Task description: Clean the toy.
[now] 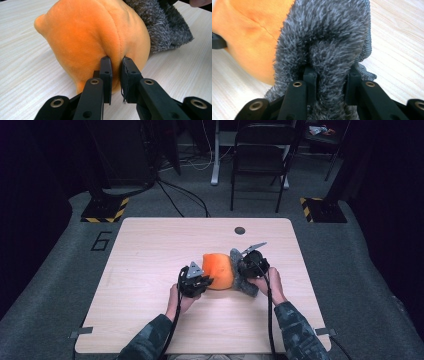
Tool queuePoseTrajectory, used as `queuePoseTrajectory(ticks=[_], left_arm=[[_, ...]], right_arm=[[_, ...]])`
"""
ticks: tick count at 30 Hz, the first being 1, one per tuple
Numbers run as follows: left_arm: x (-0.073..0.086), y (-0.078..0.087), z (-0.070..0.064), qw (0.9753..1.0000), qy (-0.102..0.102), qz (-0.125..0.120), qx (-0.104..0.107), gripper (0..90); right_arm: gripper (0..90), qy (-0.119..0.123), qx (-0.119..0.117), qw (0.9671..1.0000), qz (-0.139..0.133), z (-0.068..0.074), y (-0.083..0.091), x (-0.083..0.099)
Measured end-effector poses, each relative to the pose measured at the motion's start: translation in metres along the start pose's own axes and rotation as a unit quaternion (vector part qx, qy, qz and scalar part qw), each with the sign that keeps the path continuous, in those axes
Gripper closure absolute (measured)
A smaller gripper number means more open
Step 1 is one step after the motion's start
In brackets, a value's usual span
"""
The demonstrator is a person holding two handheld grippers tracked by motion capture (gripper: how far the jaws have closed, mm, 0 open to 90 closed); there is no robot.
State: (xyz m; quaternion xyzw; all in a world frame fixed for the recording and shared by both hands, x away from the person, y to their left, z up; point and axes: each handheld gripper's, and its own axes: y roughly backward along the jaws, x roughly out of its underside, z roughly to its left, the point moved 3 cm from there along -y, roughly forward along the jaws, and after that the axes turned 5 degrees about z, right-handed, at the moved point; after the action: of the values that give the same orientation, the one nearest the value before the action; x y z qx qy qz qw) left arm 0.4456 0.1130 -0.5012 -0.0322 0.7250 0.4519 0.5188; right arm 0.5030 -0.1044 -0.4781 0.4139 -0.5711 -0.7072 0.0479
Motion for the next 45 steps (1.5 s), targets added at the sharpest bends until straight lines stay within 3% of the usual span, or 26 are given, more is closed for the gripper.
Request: queuePoseTrajectory(ticks=[4,6,9,11,15,18,22,26,27,31,32,33,34,36,40,45], left_arm=[[0.0,0.0,-0.001,1.0,-0.002,0.0,-0.003,80.4],[0.001,0.0,-0.001,1.0,-0.002,0.0,-0.003,80.3],[0.0,-0.001,0.0,1.0,-0.001,-0.001,-0.003,80.3],[0.001,-0.001,0.0,1.0,-0.002,0.002,0.0,80.3],[0.001,-0.001,-0.001,1.0,-0.001,-0.001,-0.004,80.2],[0.002,0.0,0.0,1.0,-0.001,0.0,-0.005,80.1],[0.003,-0.002,0.003,1.0,0.003,0.002,-0.007,79.6],[0.003,-0.001,0.002,1.0,0.004,0.002,-0.006,79.3],[0.003,-0.001,0.003,1.0,0.005,0.002,-0.005,79.3],[0.002,-0.002,0.004,1.0,0.004,0.0,-0.008,79.1],[0.002,-0.002,0.003,1.0,0.006,-0.001,-0.007,78.5],[0.002,-0.002,0.003,1.0,0.003,0.001,-0.005,75.3],[0.003,-0.001,0.003,1.0,0.003,0.001,-0.008,75.3],[0.002,0.003,0.002,0.9999,-0.001,0.004,-0.012,66.0],[0.003,0.003,0.0,0.9988,-0.011,0.017,-0.043,51.2],[0.008,-0.005,-0.004,0.9962,-0.033,0.025,-0.076,47.7]], right_arm=[[69.5,-0.002,0.018,0.9997,0.014,-0.004,-0.006,0.005],[69.5,-0.015,0.016,0.9996,0.019,-0.004,-0.009,0.008],[69.5,-0.009,0.021,0.9993,0.028,-0.007,-0.014,0.01],[69.1,-0.01,0.039,0.9981,0.046,-0.008,-0.025,0.015],[69.1,-0.013,0.045,0.9977,0.048,-0.007,-0.032,0.018],[69.1,0.004,0.05,0.9971,0.057,-0.007,-0.027,0.015],[69.9,-0.006,0.051,0.9977,0.043,-0.01,-0.011,0.007],[70.0,0.003,0.043,0.999,-0.01,-0.005,0.022,-0.008],[70.0,0.013,0.023,0.9994,-0.023,0.004,0.033,-0.014],[69.9,0.038,0.008,0.9991,-0.015,0.021,0.028,-0.017],[70.0,0.045,0.012,0.9989,-0.009,0.025,0.022,-0.016],[70.0,0.052,0.031,0.9982,-0.004,0.028,0.011,-0.013],[70.0,0.052,0.031,0.9982,-0.004,0.028,0.011,-0.013],[70.0,0.044,0.032,0.9985,-0.009,0.026,0.008,-0.012],[69.9,0.03,0.025,0.9991,-0.014,0.02,0.006,-0.01],[69.9,0.018,0.018,0.9995,-0.021,0.018,0.004,-0.008]])
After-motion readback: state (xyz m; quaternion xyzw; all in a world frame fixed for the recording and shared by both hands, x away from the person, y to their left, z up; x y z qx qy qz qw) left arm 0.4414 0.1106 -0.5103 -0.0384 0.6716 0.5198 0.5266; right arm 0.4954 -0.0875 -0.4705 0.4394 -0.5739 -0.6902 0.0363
